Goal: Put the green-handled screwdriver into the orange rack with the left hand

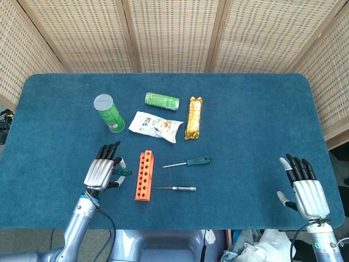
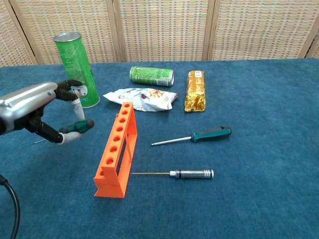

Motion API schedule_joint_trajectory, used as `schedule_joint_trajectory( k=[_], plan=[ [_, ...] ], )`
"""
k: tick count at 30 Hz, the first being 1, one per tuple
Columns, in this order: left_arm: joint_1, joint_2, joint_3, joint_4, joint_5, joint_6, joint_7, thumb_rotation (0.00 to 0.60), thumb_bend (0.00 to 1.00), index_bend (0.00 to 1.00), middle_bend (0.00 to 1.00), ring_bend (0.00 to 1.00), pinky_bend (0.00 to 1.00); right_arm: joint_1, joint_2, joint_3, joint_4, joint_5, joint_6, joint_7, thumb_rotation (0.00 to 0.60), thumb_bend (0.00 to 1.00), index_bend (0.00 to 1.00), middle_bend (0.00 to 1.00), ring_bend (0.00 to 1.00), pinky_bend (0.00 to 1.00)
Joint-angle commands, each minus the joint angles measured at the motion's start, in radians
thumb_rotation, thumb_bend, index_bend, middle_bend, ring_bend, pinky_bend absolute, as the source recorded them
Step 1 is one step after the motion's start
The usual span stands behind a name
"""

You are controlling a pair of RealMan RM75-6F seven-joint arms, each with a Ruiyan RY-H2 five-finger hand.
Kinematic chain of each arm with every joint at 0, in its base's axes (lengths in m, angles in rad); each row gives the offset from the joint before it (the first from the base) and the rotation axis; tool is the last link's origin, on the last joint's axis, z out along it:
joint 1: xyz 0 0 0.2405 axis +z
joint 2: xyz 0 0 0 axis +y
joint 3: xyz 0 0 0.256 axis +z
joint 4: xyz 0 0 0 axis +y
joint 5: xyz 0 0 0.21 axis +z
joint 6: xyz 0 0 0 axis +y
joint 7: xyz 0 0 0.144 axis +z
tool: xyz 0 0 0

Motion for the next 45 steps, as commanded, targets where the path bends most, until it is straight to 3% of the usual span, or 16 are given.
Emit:
schedule_joint_trajectory(
  k=[1, 9, 19, 32, 45],
  plan=[
    [0.029, 0.075, -0.041, -0.097, 0.043, 0.016, -0.156, 0.6, 0.38, 0.56, 0.01, 0.0, 0.0, 0.0, -0.001, 0.0, -0.001, 0.0, 0.0, -0.002, 0.6, 0.24, 0.0, 0.0, 0.0, 0.0],
    [0.04, 0.076, -0.112, -0.17, 0.056, 0.027, -0.387, 0.6, 0.38, 0.56, 0.02, 0.0, 0.0, 0.001, -0.003, -0.001, -0.001, 0.001, -0.003, -0.005, 0.6, 0.24, 0.0, 0.0, 0.0, 0.0],
    [0.008, 0.054, -0.183, -0.211, -0.007, -0.039, -0.572, 0.6, 0.38, 0.57, 0.05, 0.0, 0.0, 0.0, 0.001, 0.002, 0.001, 0.004, 0.0, 0.01, 0.6, 0.24, 0.0, 0.0, 0.0, 0.0],
    [-0.037, 0.019, -0.19, -0.162, 0.072, -0.09, -0.713, 0.6, 0.38, 0.57, 0.06, 0.0, 0.0, 0.002, -0.001, 0.0, 0.003, 0.004, -0.006, 0.014, 0.6, 0.24, 0.0, 0.0, 0.0, 0.0],
    [-0.072, -0.036, -0.178, -0.108, 0.084, -0.109, -0.766, 0.6, 0.39, 0.58, 0.06, 0.0, 0.0, 0.005, -0.002, -0.001, 0.006, 0.006, -0.013, 0.021, 0.6, 0.24, 0.0, 0.0, 0.0, 0.0]
  ],
)
